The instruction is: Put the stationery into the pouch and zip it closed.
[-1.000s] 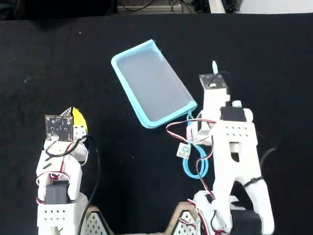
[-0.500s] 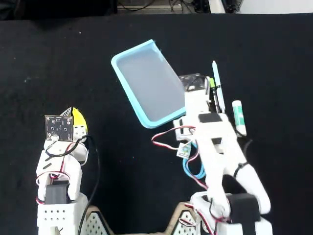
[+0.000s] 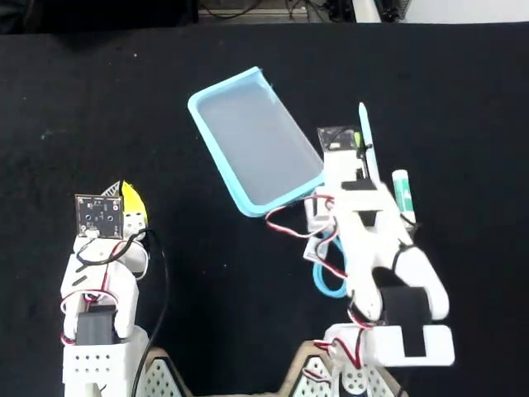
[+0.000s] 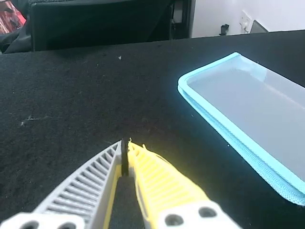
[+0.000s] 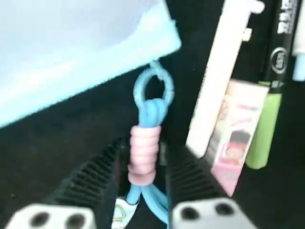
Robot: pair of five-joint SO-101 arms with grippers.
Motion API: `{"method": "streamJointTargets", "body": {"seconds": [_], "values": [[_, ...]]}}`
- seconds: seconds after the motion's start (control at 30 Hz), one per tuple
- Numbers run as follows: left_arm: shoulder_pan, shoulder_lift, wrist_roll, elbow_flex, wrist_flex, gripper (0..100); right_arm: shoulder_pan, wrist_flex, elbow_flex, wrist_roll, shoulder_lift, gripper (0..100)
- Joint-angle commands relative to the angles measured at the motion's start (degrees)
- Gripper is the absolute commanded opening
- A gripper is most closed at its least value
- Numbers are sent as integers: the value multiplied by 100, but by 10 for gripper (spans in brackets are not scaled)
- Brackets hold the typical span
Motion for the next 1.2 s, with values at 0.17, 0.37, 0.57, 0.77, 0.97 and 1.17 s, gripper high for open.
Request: {"method": "streamJointTargets", "body": {"seconds": [0.17, 0.37, 0.57, 0.77, 0.97, 1.17], "values": [[13, -53, -35, 145, 97, 30, -176, 1565, -215, 765, -1710, 11], [13, -53, -35, 145, 97, 30, -519, 1424, 1103, 1187, -2730, 18], [13, -53, -35, 145, 97, 30, -527, 1380, 1437, 1011, -2484, 208], [13, -53, -35, 145, 97, 30, -554, 1591, 804, 589, -2237, 191], [13, -53, -35, 145, 97, 30, -1266, 1574, 514, 281, -1938, 191], [13, -53, -35, 145, 97, 30, -1187, 712, 558, 316, -1226, 188]]}}
